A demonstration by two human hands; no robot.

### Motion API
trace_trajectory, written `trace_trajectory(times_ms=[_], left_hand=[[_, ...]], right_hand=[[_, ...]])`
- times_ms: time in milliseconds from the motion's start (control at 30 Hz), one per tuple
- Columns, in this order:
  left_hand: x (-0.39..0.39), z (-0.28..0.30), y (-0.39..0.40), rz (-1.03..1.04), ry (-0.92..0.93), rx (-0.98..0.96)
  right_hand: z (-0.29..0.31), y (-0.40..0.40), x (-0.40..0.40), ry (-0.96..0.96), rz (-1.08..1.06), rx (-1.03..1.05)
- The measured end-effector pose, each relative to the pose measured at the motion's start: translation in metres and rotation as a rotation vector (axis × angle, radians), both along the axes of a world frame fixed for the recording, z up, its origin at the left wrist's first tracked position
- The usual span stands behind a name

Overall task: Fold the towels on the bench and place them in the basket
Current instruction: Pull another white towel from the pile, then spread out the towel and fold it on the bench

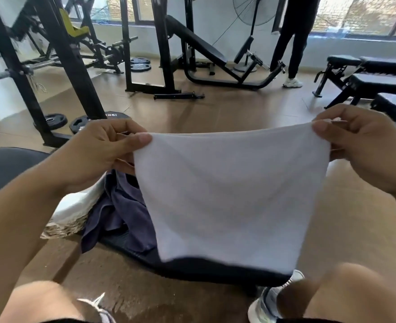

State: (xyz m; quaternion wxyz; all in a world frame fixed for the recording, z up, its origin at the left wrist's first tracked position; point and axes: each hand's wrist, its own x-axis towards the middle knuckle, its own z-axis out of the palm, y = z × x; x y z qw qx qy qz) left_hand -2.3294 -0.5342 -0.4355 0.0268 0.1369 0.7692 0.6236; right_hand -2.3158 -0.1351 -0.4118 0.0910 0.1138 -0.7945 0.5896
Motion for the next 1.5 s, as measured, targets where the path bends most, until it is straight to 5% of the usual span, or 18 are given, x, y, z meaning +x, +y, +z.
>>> trace_trajectory(times_ms=[333, 633, 1100, 1367, 1500], left_hand=[[-0.079, -0.117, 0.021, 0.163, -0.046, -0.353], [-0.14, -0.194, 0.032, 0.239, 0.01, -0.748], [-0.168, -0.213, 0.055, 0.341, 0.029, -0.633], [-0.112, -0.212, 0.087, 0.1, 0.099, -0.768], [-0.065, -0.233, 0.1, -0.129, 0.116, -1.032]], right_hand=[[-0.125, 0.007, -0.088, -0.446, -0.118, 0.336], [-0.222, 0.001, -0.166, -0.454, -0.246, 0.558], [-0.239, -0.002, -0.197, -0.405, -0.383, 0.837], [-0.249, -0.099, -0.12, -0.14, 0.137, 1.002], [-0.272, -0.104, -0.084, -0.128, 0.199, 1.152]])
